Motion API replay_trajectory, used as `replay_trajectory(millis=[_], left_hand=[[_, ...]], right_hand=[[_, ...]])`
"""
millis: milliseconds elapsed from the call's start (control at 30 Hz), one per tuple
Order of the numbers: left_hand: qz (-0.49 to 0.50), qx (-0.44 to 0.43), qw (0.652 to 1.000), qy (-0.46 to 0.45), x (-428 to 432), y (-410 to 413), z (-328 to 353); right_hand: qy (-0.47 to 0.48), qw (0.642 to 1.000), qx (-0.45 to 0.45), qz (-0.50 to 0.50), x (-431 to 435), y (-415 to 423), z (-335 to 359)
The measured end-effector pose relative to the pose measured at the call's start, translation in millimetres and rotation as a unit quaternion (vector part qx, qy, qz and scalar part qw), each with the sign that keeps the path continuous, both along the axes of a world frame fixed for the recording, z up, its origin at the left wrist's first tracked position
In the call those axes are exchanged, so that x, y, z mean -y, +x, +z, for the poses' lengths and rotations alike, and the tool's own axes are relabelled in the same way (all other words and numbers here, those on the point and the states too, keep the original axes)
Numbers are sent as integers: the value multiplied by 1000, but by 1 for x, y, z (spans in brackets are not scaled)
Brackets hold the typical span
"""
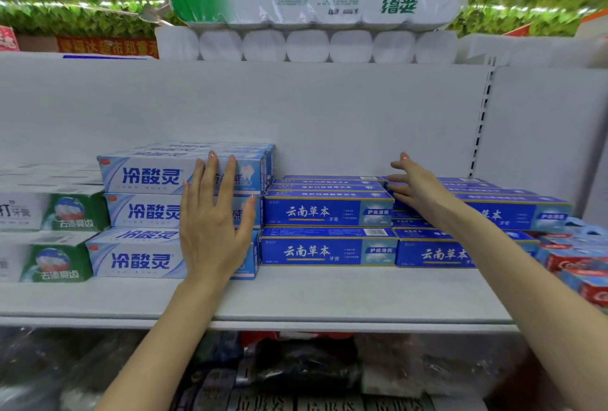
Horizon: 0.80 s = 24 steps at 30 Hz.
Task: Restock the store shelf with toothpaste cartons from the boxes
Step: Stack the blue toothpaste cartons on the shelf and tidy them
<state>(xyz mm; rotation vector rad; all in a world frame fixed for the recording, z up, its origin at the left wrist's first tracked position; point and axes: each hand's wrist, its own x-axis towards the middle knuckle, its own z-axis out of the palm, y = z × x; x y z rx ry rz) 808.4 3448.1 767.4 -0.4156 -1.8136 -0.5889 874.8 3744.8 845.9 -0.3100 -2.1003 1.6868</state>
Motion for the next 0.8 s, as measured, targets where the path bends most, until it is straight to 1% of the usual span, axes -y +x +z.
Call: replay_trajectory(millis=[133, 200, 300, 367, 467, 633, 733, 800], left_hand=[[-5, -1, 1000, 5, 0, 0, 0], [-3, 1, 1000, 4, 0, 0, 0], [0, 1, 1000, 0, 0, 0, 0], [-2, 1, 1000, -4, 1, 1, 0], [-6, 11, 1000, -3, 1, 4, 0], [-15, 20, 1000, 2, -1, 7, 2], [-16, 7, 1000, -14, 1, 9, 2], [-25, -15, 999, -34, 1, 13, 3]], right_hand=[[87, 995, -45, -34, -12, 3, 14], [97, 994, -38, -29, -19, 8, 16], [105, 994, 4, 21, -15, 20, 2], [162, 986, 24, 43, -10, 30, -12], [198, 979, 1, 41, -1, 53, -24], [288, 956, -53, -12, 23, 77, -48], [324, 944, -58, -12, 34, 81, -62], [355, 933, -53, -9, 36, 84, -66]])
